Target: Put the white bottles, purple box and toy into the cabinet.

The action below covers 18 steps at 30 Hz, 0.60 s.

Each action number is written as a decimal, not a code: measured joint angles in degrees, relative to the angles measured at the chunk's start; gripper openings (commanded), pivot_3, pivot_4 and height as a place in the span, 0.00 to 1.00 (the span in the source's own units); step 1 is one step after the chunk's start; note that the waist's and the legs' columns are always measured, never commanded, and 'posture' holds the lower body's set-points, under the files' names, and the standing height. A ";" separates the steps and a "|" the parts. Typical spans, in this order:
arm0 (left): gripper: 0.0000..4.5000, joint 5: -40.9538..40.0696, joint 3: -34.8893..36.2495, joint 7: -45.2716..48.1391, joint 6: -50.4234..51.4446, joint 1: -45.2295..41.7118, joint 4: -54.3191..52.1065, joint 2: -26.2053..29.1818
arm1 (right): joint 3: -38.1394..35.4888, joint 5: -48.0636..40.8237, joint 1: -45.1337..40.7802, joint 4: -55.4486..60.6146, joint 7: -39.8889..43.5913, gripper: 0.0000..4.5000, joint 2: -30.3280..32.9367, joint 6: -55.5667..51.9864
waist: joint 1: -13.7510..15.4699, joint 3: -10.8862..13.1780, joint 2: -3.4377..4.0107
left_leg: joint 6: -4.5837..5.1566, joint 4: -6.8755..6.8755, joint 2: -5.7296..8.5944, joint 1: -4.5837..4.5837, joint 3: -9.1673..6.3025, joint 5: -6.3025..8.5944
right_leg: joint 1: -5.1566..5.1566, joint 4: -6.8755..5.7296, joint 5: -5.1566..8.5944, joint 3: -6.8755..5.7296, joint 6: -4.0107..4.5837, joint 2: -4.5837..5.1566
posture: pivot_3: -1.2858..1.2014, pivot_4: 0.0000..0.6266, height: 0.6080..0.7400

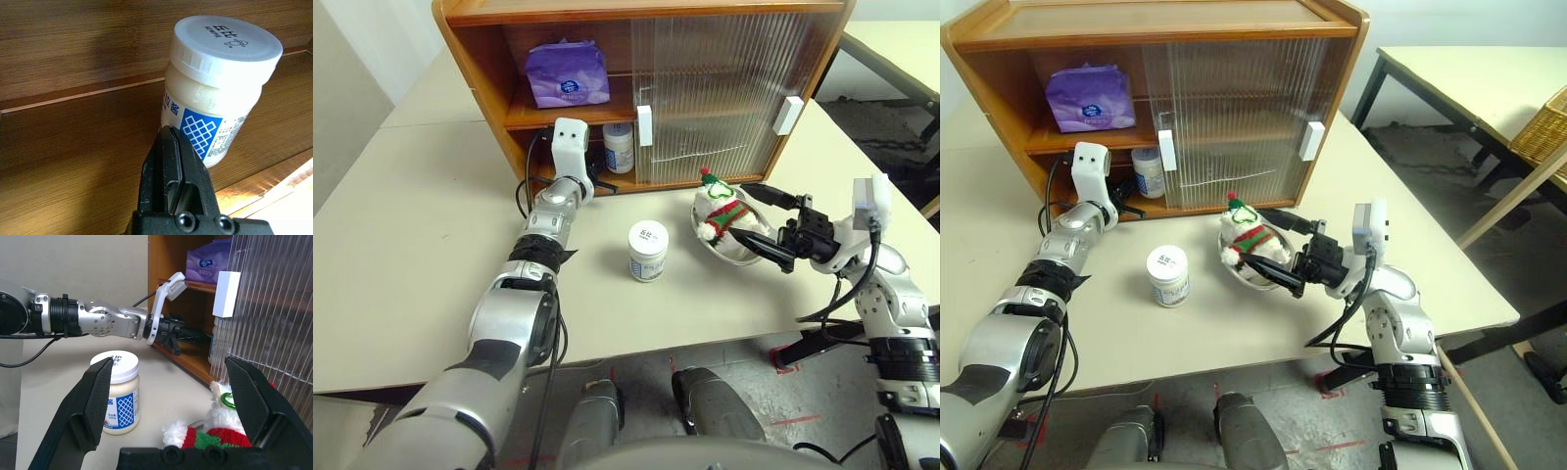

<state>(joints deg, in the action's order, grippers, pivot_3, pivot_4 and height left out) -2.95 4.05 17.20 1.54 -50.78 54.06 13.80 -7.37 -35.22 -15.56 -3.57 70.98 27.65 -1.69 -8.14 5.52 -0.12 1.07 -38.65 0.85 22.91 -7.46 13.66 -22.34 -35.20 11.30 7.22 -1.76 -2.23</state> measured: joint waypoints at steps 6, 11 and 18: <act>0.14 -3.68 1.80 4.83 2.78 8.94 -12.43 2.66 | 0.08 -0.01 -0.05 0.30 0.04 1.00 0.07 -0.15 | -0.69 -0.01 0.02 | 0.01 0.04 0.04 -0.03 0.13 0.01 | -0.01 0.00 0.02 -0.11 -0.04 -0.04 | 0.42 0.13 1.00; 0.54 -12.30 2.22 19.27 7.46 25.62 -31.16 6.94 | 0.95 -0.17 -0.71 0.24 0.65 1.00 0.12 -1.90 | -1.18 -0.03 0.05 | -0.09 0.06 0.28 -0.01 0.08 0.11 | -0.12 -0.04 -0.03 -0.10 0.09 -0.08 | 0.43 0.14 1.00; 1.00 -22.63 4.22 32.64 14.08 43.19 -51.13 15.27 | 1.65 -0.21 -1.73 -0.03 1.23 1.00 0.07 -3.21 | -0.79 -0.11 0.17 | -0.31 0.05 -0.08 0.03 -0.27 0.18 | -0.30 -0.09 -0.18 0.12 0.68 0.15 | 0.43 0.14 1.00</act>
<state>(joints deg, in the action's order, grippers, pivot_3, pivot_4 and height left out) -25.58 8.27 49.84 15.62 -7.58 2.93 29.07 -5.71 -35.44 -17.28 -3.61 72.21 27.72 -4.90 -8.93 5.41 0.05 0.76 -38.60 0.78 22.94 -7.73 13.84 -22.64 -35.29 11.12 7.33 -1.08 -2.07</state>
